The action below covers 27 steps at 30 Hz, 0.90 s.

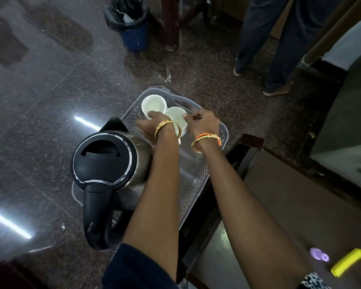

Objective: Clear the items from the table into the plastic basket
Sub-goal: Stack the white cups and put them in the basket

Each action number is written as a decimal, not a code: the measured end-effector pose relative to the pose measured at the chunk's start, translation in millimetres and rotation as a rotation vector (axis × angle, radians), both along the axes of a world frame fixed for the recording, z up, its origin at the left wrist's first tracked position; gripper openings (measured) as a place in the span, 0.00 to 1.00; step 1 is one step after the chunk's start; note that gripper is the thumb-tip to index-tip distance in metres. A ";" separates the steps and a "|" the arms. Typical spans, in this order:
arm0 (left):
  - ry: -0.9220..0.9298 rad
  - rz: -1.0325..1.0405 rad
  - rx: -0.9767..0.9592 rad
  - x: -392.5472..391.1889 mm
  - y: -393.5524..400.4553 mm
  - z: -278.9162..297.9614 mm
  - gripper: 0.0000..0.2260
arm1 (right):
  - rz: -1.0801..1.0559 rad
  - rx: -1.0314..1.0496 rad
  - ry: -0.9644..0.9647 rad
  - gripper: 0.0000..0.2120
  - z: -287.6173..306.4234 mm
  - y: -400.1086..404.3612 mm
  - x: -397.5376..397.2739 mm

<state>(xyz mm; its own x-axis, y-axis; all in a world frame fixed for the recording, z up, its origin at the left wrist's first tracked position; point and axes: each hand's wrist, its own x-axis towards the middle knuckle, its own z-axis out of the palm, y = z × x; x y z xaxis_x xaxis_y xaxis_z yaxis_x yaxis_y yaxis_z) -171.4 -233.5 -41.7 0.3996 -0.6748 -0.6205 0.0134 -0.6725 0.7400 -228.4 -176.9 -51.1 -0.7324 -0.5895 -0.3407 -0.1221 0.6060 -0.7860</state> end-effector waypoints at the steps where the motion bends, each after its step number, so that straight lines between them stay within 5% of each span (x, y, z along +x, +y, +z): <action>1: -0.024 0.006 -0.047 0.3 4.5 4.4 0.17 | 0.011 0.017 0.031 0.06 2.7 2.4 -0.4; 6: -0.133 -0.161 -0.391 0.5 44.3 33.9 0.14 | -0.012 -0.052 0.170 0.09 20.2 27.0 -0.4; 11: -0.161 -0.452 -0.674 2.7 100.1 33.4 0.09 | -0.221 -0.193 0.279 0.23 24.6 90.2 -8.3; 19: -0.182 -1.038 -0.411 11.0 252.4 -25.7 0.05 | -0.516 -0.088 0.317 0.18 -11.6 261.2 -3.9; 23: -0.222 -1.426 -0.134 8.2 335.9 -53.0 0.07 | -0.716 0.045 0.225 0.17 -36.8 361.7 -1.4; 27: -0.248 -1.636 -0.079 -12.6 418.4 -59.3 0.07 | -0.878 0.128 0.122 0.08 -52.5 460.0 -6.4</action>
